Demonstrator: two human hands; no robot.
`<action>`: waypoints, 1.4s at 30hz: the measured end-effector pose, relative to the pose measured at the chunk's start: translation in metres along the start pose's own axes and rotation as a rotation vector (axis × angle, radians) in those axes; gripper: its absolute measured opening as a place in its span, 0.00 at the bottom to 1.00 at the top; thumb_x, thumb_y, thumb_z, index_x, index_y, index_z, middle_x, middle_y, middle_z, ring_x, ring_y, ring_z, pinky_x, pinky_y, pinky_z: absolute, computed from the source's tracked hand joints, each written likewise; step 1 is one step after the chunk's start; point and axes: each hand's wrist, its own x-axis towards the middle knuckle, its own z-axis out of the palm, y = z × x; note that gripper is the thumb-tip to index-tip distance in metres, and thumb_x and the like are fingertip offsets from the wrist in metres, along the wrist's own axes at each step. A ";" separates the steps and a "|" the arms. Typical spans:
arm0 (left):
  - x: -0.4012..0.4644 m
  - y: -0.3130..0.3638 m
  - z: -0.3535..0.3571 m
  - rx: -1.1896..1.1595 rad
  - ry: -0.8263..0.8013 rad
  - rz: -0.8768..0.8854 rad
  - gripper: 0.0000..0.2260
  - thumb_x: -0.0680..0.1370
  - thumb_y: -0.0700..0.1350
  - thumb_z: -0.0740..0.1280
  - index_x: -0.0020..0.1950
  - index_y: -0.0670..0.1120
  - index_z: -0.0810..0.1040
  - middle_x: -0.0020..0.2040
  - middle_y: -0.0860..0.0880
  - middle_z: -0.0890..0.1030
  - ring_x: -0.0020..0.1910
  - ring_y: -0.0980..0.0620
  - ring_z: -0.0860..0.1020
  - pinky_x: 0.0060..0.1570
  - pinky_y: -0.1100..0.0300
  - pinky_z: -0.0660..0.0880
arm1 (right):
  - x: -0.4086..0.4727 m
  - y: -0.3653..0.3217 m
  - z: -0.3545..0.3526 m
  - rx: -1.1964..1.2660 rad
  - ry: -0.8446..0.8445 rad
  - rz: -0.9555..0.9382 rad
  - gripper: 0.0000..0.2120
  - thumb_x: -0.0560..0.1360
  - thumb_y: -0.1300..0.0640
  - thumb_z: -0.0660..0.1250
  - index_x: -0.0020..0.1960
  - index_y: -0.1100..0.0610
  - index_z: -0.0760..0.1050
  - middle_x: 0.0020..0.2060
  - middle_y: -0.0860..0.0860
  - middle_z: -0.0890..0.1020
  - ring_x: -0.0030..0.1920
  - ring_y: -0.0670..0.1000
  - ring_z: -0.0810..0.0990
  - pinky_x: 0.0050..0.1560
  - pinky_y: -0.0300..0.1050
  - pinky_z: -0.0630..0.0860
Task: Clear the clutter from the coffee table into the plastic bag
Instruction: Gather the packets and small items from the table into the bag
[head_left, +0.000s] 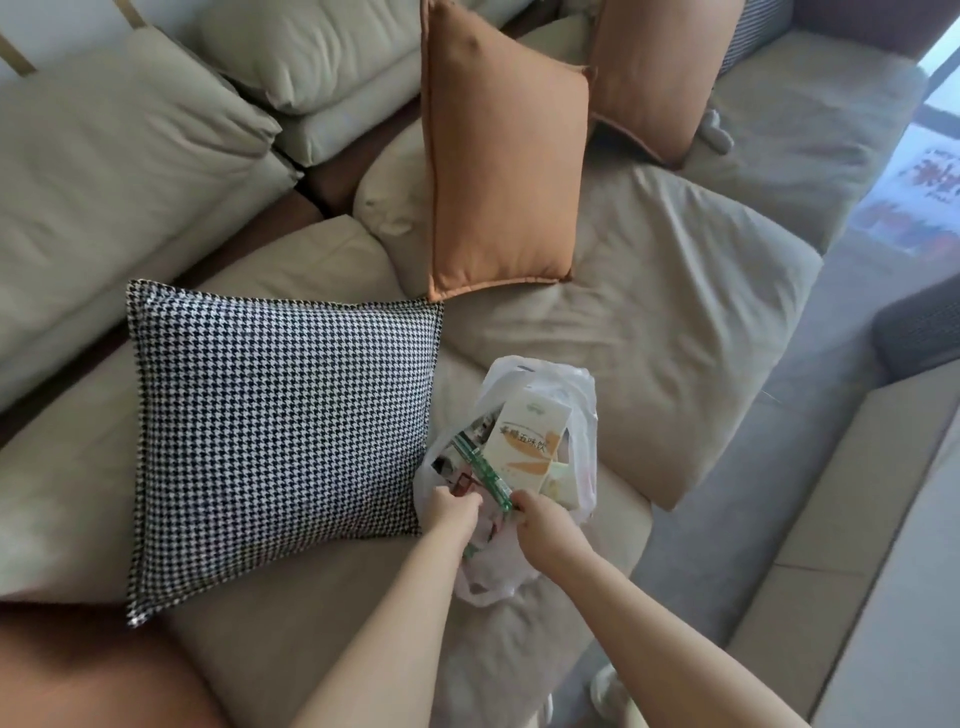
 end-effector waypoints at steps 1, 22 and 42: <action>-0.005 0.001 0.001 0.136 -0.030 0.054 0.19 0.78 0.44 0.62 0.68 0.40 0.70 0.63 0.41 0.76 0.60 0.41 0.75 0.60 0.52 0.74 | -0.003 0.003 -0.003 -0.024 -0.009 0.008 0.20 0.77 0.66 0.53 0.67 0.57 0.68 0.63 0.55 0.75 0.61 0.56 0.75 0.59 0.47 0.74; -0.111 0.061 0.194 1.205 -0.306 0.535 0.19 0.79 0.47 0.58 0.68 0.43 0.71 0.67 0.42 0.74 0.66 0.44 0.72 0.63 0.55 0.70 | -0.094 0.208 -0.095 -0.061 0.159 0.294 0.17 0.76 0.63 0.54 0.64 0.57 0.68 0.62 0.56 0.74 0.63 0.58 0.73 0.60 0.50 0.69; -0.231 0.085 0.490 1.655 -0.445 0.835 0.18 0.79 0.49 0.58 0.67 0.45 0.72 0.67 0.45 0.73 0.66 0.45 0.73 0.62 0.54 0.72 | -0.206 0.482 -0.160 0.283 0.261 0.612 0.18 0.78 0.57 0.57 0.67 0.57 0.68 0.65 0.57 0.73 0.66 0.58 0.71 0.64 0.51 0.68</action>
